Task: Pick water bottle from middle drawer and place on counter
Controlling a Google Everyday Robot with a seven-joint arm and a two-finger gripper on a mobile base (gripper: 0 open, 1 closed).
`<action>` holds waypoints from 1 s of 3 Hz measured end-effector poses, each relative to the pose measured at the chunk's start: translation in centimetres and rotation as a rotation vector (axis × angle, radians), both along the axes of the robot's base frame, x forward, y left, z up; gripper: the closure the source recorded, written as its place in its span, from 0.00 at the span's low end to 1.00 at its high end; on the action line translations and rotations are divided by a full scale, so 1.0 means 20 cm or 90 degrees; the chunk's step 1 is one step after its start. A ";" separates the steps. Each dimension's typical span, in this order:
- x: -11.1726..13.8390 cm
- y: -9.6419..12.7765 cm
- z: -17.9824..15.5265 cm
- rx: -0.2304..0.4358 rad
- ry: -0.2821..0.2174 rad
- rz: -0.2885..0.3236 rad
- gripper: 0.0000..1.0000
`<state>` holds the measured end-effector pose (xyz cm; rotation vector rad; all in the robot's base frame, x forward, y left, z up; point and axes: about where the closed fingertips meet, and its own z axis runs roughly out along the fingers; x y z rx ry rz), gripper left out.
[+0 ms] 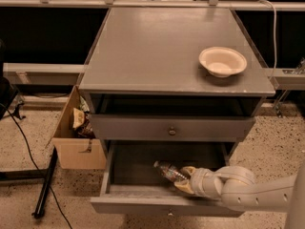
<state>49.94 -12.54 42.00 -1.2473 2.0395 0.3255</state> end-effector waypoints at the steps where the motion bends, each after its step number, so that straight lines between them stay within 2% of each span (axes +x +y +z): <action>1: 0.00 0.04 0.01 0.010 -0.007 0.018 1.00; 2: 0.01 0.09 0.05 0.022 -0.024 0.070 1.00; 3: 0.02 0.13 0.16 0.002 -0.033 0.150 1.00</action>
Offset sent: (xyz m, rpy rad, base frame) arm 0.0101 0.0199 0.0329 0.0663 -0.0997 0.2745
